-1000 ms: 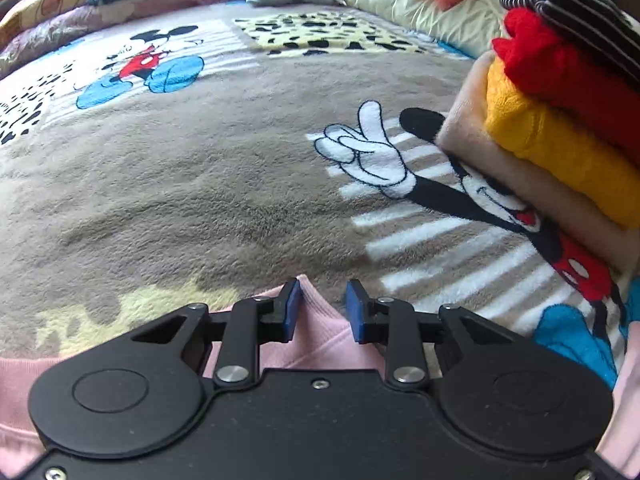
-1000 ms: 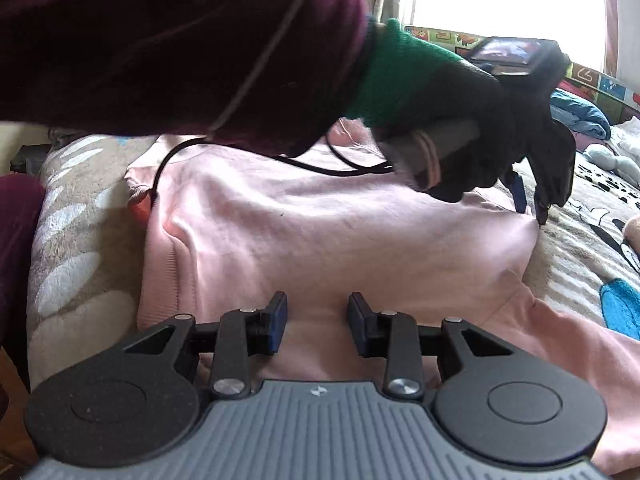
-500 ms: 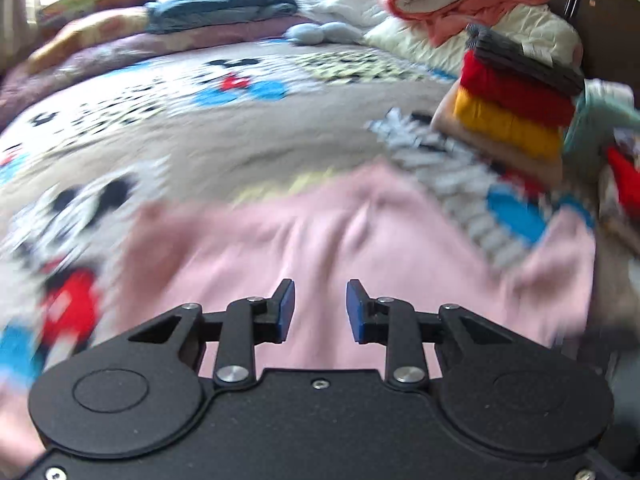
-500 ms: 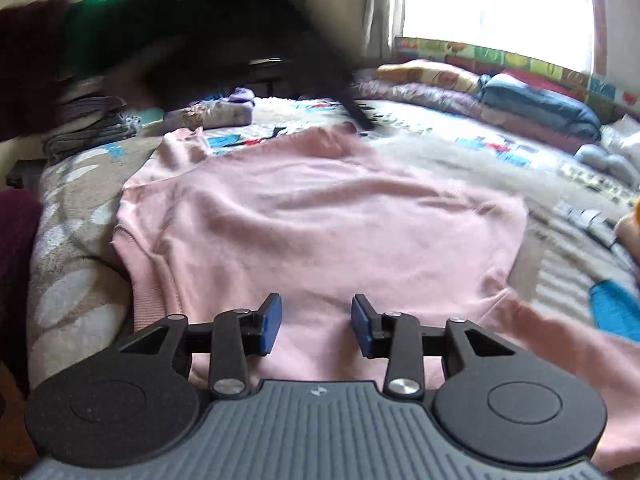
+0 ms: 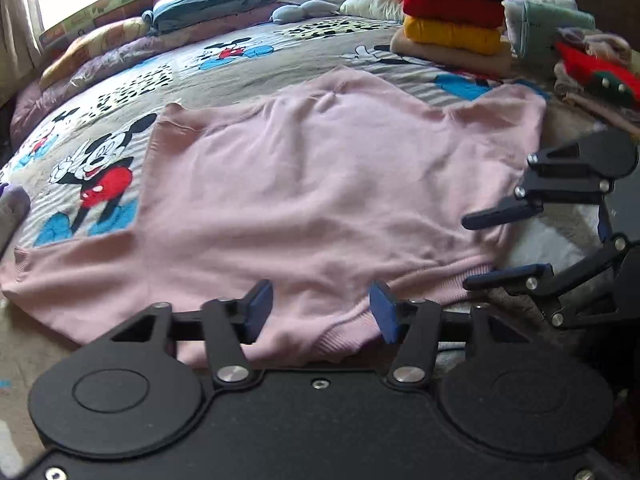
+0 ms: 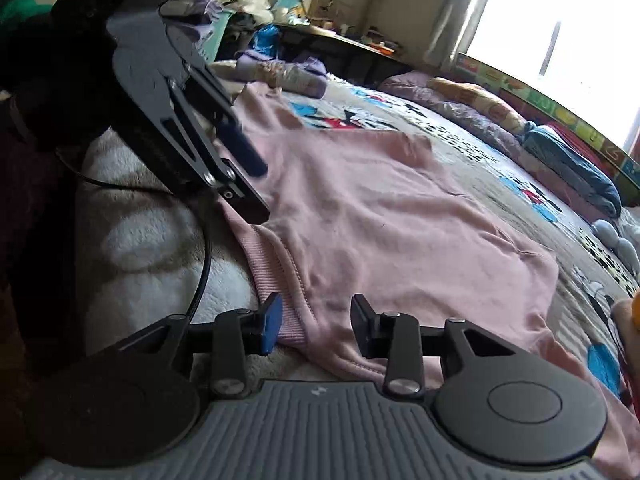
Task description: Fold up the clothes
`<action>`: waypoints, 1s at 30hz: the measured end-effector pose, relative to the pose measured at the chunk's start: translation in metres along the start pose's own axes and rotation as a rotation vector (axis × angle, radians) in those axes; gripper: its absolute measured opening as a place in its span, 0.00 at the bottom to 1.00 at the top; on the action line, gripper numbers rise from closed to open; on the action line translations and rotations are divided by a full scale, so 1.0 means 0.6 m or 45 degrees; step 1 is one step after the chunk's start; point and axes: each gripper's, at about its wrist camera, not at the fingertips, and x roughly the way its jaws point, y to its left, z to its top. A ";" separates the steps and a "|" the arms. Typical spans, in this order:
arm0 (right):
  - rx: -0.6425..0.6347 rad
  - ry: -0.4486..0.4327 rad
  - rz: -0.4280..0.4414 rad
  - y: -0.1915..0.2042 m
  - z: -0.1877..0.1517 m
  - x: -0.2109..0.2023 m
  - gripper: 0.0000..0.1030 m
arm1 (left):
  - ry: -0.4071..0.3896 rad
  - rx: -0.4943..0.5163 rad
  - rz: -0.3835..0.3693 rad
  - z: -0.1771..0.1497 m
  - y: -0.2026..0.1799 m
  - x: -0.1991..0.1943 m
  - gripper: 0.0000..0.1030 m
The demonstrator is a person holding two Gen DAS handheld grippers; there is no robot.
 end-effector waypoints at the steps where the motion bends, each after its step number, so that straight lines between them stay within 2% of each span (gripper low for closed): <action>1: 0.036 -0.003 0.011 -0.006 0.004 -0.002 0.38 | 0.001 -0.012 -0.020 0.006 0.013 -0.010 0.52; 6: 0.136 -0.031 0.003 -0.049 0.041 0.003 0.38 | -0.067 0.054 -0.026 0.076 0.079 -0.041 0.52; 9: 0.108 -0.041 -0.036 -0.081 0.082 0.031 0.38 | -0.093 0.033 0.031 0.123 0.139 -0.017 0.49; 13: 0.136 -0.066 -0.043 -0.125 0.119 0.067 0.38 | -0.104 -0.069 0.018 0.176 0.217 0.037 0.34; 14: 0.142 -0.070 -0.032 -0.131 0.126 0.076 0.39 | -0.107 -0.077 0.017 0.188 0.230 0.052 0.33; 18: 0.105 -0.050 0.057 -0.097 0.141 0.118 0.39 | -0.073 -0.078 -0.020 0.225 0.252 0.126 0.28; 20: 0.098 -0.040 0.122 -0.064 0.147 0.133 0.40 | -0.025 -0.073 -0.052 0.230 0.255 0.168 0.23; 22: 0.086 -0.024 0.192 -0.028 0.147 0.148 0.41 | 0.027 -0.082 -0.040 0.232 0.265 0.216 0.20; 24: 0.070 0.001 0.230 0.006 0.141 0.162 0.41 | 0.095 -0.186 -0.013 0.234 0.302 0.272 0.17; 25: 0.063 0.014 0.236 0.022 0.136 0.168 0.41 | 0.133 -0.285 -0.029 0.231 0.330 0.300 0.09; 26: 0.056 0.025 0.242 0.038 0.132 0.174 0.43 | 0.141 -0.389 -0.055 0.231 0.357 0.322 0.05; 27: 0.076 0.004 0.220 0.046 0.127 0.171 0.43 | 0.131 -0.471 -0.074 0.233 0.375 0.330 0.05; 29: 0.097 -0.021 0.203 0.049 0.118 0.168 0.43 | 0.131 -0.545 -0.070 0.240 0.389 0.330 0.05; 30: 0.107 -0.026 0.206 0.048 0.117 0.168 0.43 | 0.126 -0.528 -0.051 0.241 0.383 0.327 0.05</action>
